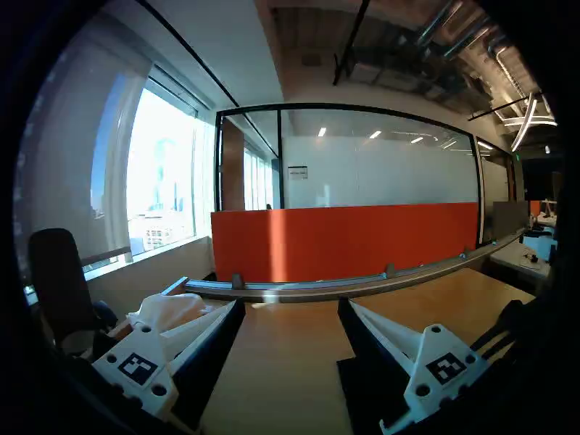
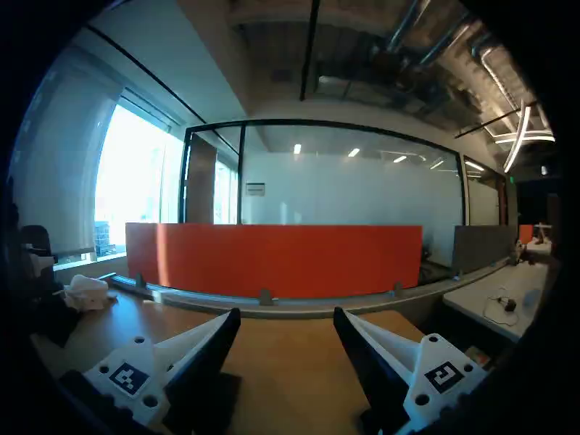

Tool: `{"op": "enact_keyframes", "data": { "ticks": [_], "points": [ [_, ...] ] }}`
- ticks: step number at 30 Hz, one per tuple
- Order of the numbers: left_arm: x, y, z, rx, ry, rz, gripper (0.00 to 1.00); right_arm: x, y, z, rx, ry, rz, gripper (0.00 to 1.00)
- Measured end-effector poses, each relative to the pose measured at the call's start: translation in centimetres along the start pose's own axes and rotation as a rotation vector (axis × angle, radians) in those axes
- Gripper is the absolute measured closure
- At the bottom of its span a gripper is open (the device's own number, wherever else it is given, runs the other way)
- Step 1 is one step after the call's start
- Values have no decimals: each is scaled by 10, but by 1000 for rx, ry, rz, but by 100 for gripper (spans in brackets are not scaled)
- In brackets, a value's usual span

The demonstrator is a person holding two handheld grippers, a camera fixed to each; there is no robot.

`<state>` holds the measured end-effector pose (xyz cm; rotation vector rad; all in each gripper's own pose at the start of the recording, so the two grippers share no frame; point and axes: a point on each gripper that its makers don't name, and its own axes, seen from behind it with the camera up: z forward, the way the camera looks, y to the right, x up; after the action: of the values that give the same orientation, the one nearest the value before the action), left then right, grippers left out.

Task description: Fold towel

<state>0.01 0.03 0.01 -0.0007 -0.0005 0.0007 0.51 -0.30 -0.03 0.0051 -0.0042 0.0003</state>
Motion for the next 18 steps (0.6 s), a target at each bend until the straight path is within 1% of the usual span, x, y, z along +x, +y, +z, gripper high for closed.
{"op": "enact_keyframes", "data": {
  "ticks": [3,7,12,18],
  "points": [
    [1,5,2,-12,-8,11,5,1,-3,1,15,-11,-8,1],
    [1,13,5,-51,-32,32,5,-1,-12,3,61,-42,-33,1],
    [-2,24,6,-111,-67,57,5,-1,-30,4,147,-91,-72,1],
    [-13,43,5,-212,-130,75,5,-15,-59,0,279,-171,-139,1]
  ]
}}
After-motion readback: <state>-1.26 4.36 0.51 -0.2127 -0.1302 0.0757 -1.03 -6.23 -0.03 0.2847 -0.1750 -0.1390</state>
